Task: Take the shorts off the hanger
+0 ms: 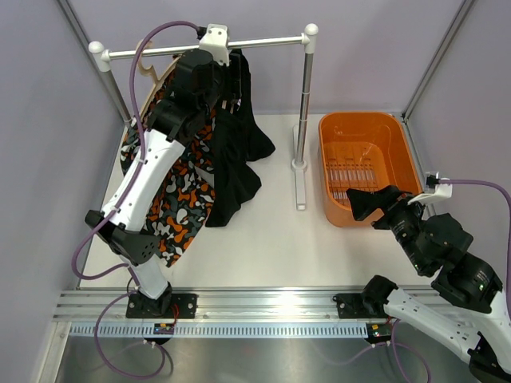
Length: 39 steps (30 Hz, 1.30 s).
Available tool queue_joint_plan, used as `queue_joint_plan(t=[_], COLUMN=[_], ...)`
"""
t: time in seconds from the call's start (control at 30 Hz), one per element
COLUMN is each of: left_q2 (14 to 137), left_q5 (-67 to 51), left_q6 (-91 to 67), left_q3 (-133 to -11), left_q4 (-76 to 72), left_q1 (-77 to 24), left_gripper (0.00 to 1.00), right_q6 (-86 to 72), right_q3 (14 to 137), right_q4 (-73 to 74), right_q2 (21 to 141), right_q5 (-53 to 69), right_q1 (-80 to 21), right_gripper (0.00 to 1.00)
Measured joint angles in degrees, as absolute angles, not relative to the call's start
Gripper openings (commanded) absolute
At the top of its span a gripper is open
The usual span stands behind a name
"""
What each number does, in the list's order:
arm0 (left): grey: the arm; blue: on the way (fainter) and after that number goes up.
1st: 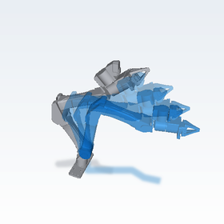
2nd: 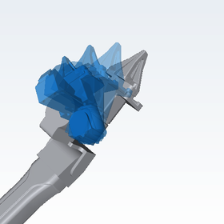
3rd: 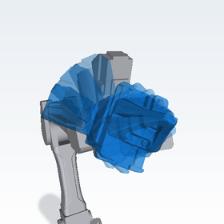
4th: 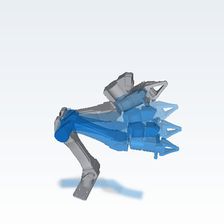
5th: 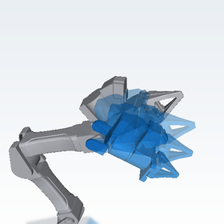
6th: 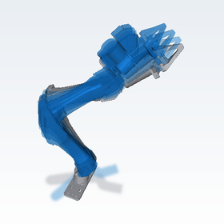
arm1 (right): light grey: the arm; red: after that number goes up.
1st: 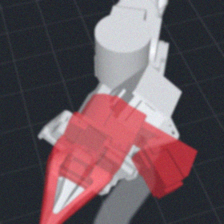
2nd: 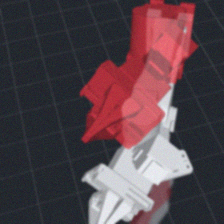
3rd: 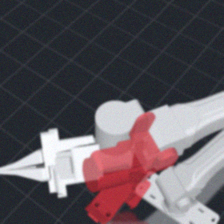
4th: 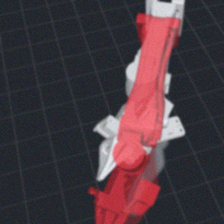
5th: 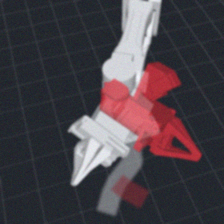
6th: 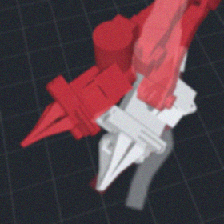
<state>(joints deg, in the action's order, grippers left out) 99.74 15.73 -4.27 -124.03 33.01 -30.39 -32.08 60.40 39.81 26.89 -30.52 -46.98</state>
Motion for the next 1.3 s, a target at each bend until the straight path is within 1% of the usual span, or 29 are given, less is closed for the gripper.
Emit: queue_joint_plan(t=[0.2,0.27,0.33,0.37,0.43,0.47,0.5,0.93,1.1,1.3], left_q2=[100.0,100.0,100.0,100.1,100.3,100.4,100.4,99.2,95.7,89.0], left_q5=[16.7,16.9,17.0,17.0,17.0,17.0,17.2,15.5,14.2,13.3], left_q6=[-3.6,-3.4,-3.1,-3.0,-3.0,-2.8,-2.6,-1.3,-1.0,0.3], left_q3=[-122.5,-122.0,-121.3,-121.3,-121.3,-121.3,-121.3,-123.3,-123.2,-120.1], left_q4=[32.8,32.6,32.2,32.2,32.0,31.9,32.0,35.4,36.9,36.1], left_q1=[-30.4,-30.4,-30.4,-30.4,-30.4,-30.4,-30.4,-30.4,-30.5,-30.8], left_gripper=[0.59,0.53,0.43,0.30,0.15,0.04,0.00,0.00,0.00,0.00], right_q6=[-31.7,-31.5,-31.3,-31.2,-31.2,-31.1,-31.0,-28.9,-28.3,-27.5], right_q3=[61.2,61.6,61.9,62.0,62.1,62.1,62.1,64.6,64.6,64.6], right_q4=[40.2,40.3,40.4,40.4,40.4,40.4,40.4,40.7,40.6,40.3], right_q2=[26.9,26.9,26.9,26.9,26.9,26.9,26.9,27.9,28.7,30.0], right_q5=[-30.6,-30.6,-30.6,-30.6,-30.7,-30.7,-30.8,-31.1,-31.1,-31.1], right_q1=[-47.0,-47.0,-47.0,-47.0,-47.0,-47.0,-47.0,-47.0,-47.0,-47.0], right_gripper=[1.00,0.99,1.00,1.00,0.99,1.00,1.00,1.00,0.99,0.99])
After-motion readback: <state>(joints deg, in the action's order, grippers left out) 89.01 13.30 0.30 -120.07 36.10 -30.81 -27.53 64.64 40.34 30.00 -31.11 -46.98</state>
